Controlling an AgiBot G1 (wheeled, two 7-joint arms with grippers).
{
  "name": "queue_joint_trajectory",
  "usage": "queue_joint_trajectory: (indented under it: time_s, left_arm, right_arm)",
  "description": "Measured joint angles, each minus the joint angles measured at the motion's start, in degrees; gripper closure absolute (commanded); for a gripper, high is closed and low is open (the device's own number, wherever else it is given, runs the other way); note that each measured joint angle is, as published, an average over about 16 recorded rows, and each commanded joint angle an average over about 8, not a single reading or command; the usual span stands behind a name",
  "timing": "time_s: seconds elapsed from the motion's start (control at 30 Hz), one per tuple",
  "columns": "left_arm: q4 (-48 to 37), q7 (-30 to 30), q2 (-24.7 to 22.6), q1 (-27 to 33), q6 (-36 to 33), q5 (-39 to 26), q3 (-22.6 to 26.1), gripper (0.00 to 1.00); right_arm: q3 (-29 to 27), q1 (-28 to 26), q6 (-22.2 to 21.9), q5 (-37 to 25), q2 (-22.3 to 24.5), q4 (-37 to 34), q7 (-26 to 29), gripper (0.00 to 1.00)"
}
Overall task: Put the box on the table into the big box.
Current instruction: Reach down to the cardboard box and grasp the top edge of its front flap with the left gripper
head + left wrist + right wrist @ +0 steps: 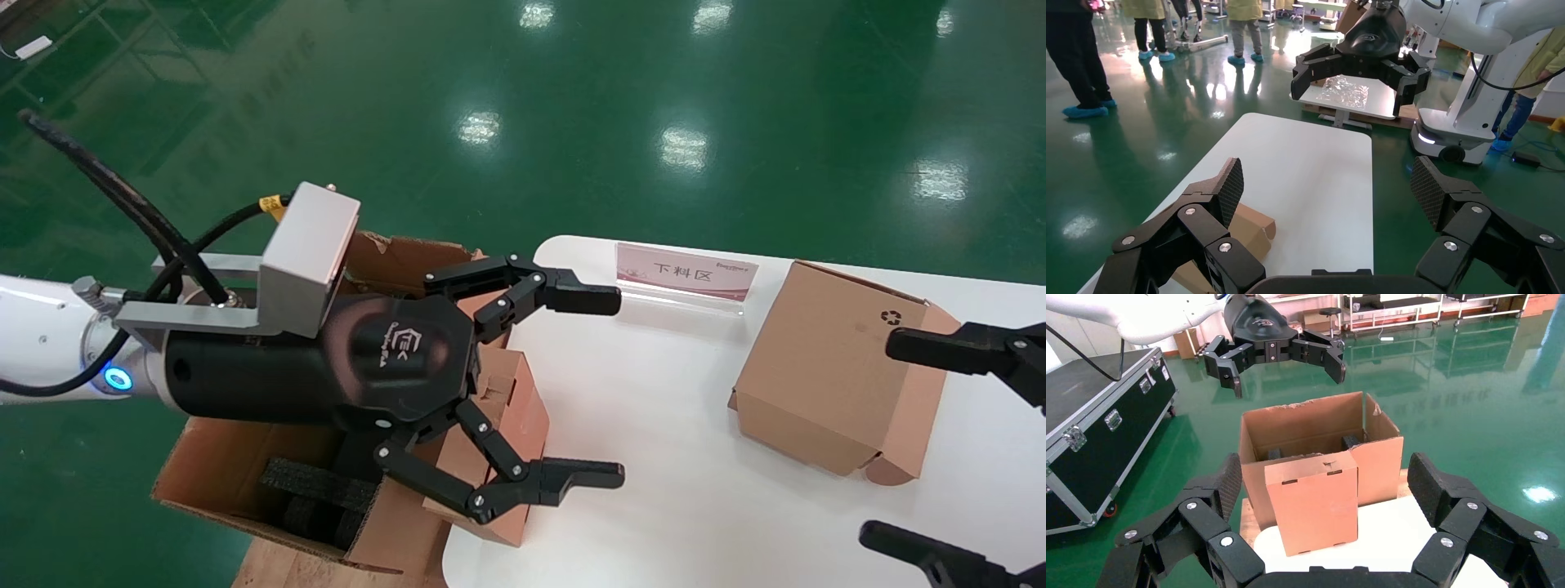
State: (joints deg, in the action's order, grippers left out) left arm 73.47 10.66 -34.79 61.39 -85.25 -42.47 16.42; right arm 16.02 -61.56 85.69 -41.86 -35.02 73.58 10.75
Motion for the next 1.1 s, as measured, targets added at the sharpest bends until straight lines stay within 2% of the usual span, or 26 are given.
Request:
queue_joint_trajectory:
  time_s: [0.3, 0.6, 1.1]
  left_arm:
    - [0.5, -0.7, 2.1, 0.7, 3.0, -3.5, 2.5, 0.00]
    - [2.2, 0.5, 5.6, 4.8, 8.8, -11.5, 7.9, 0.00]
    - [4.1, 12.8, 8.3, 14.7, 12.8, -26.7, 17.6, 0.00]
  right_arm:
    - [0.0, 0.0, 0.0, 0.0, 0.0, 0.0, 0.0, 0.00]
    - [0.0, 0.0, 0.0, 0.0, 0.0, 0.0, 0.0, 0.00]
    - [0.0, 0.0, 0.0, 0.0, 0.0, 0.0, 0.0, 0.00]
